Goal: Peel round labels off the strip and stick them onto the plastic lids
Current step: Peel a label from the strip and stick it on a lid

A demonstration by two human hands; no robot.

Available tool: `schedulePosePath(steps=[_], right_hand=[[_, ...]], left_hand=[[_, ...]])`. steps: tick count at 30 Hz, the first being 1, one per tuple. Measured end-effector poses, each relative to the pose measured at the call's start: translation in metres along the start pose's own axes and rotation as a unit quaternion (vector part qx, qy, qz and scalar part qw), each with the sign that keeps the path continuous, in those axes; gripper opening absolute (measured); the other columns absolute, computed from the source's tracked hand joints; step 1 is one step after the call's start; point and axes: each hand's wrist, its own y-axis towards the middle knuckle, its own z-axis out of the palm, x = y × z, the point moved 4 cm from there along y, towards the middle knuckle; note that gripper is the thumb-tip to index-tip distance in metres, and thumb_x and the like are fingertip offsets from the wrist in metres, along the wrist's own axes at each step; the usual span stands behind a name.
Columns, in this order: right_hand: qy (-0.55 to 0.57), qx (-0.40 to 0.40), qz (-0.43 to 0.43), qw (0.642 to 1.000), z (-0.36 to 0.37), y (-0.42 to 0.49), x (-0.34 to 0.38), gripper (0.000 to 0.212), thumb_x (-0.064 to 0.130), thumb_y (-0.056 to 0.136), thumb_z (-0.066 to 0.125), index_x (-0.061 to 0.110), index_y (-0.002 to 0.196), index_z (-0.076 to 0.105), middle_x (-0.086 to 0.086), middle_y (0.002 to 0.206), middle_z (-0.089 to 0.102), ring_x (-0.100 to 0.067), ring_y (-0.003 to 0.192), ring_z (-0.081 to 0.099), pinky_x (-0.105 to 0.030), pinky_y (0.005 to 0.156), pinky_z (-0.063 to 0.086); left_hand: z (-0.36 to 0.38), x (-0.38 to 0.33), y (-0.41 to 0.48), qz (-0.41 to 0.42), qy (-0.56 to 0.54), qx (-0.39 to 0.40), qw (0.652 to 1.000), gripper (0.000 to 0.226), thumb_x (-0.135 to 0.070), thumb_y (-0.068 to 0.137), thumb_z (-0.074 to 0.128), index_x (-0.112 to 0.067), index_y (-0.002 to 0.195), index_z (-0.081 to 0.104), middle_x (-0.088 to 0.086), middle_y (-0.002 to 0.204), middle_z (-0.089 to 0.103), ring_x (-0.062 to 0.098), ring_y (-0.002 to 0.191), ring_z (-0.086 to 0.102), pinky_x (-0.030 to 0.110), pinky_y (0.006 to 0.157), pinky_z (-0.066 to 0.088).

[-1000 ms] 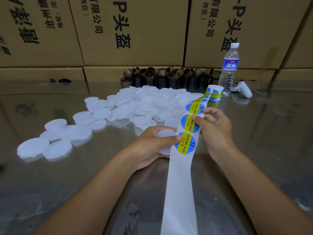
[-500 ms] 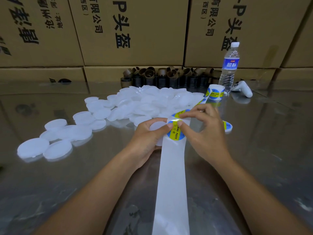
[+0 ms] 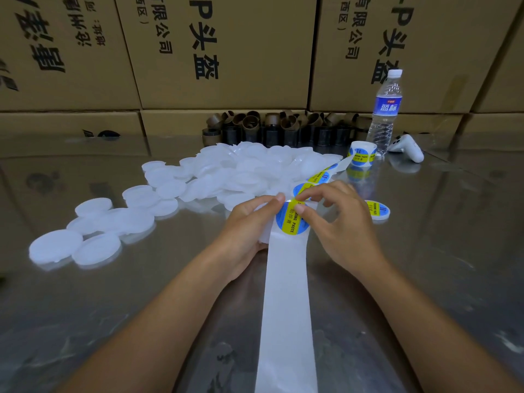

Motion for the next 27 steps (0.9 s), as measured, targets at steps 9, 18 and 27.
schedulePosePath(steps=[9, 18, 27], right_hand=[[0.027, 0.000, -0.006, 1.000, -0.0004, 0.0007, 0.0017, 0.010, 0.011, 0.079, 0.075, 0.020, 0.083, 0.073, 0.000, 0.089, 0.058, -0.002, 0.085, 0.049, -0.012, 0.077, 0.035], [0.061, 0.042, 0.036, 0.997, 0.0022, -0.0005, 0.0032, 0.032, 0.009, 0.078, 0.074, 0.039, 0.073, 0.063, 0.007, 0.102, 0.046, -0.014, 0.106, 0.048, -0.008, 0.089, 0.031], [0.102, 0.120, 0.118, 0.980, 0.0044, 0.0003, 0.0031, 0.025, 0.013, 0.085, 0.068, 0.036, 0.074, 0.065, 0.014, 0.131, 0.040, -0.009, 0.128, 0.035, -0.014, 0.097, 0.028]], left_hand=[[-0.0007, -0.0012, 0.0001, -0.020, -0.006, -0.009, 1.000, 0.038, -0.024, 0.098, 0.049, 0.006, 0.119, 0.059, 0.030, 0.122, 0.059, 0.041, 0.111, 0.059, 0.052, 0.102, 0.042], [-0.0021, 0.0001, 0.0008, -0.014, 0.006, -0.034, 0.999, 0.024, -0.016, 0.096, 0.051, 0.002, 0.103, 0.065, 0.024, 0.100, 0.067, 0.032, 0.089, 0.062, 0.047, 0.090, 0.048], [-0.0054, -0.0019, -0.0003, 0.009, 0.041, -0.052, 0.998, 0.017, -0.021, 0.095, 0.056, -0.010, 0.093, 0.068, 0.011, 0.086, 0.071, 0.023, 0.074, 0.066, 0.033, 0.073, 0.052]])
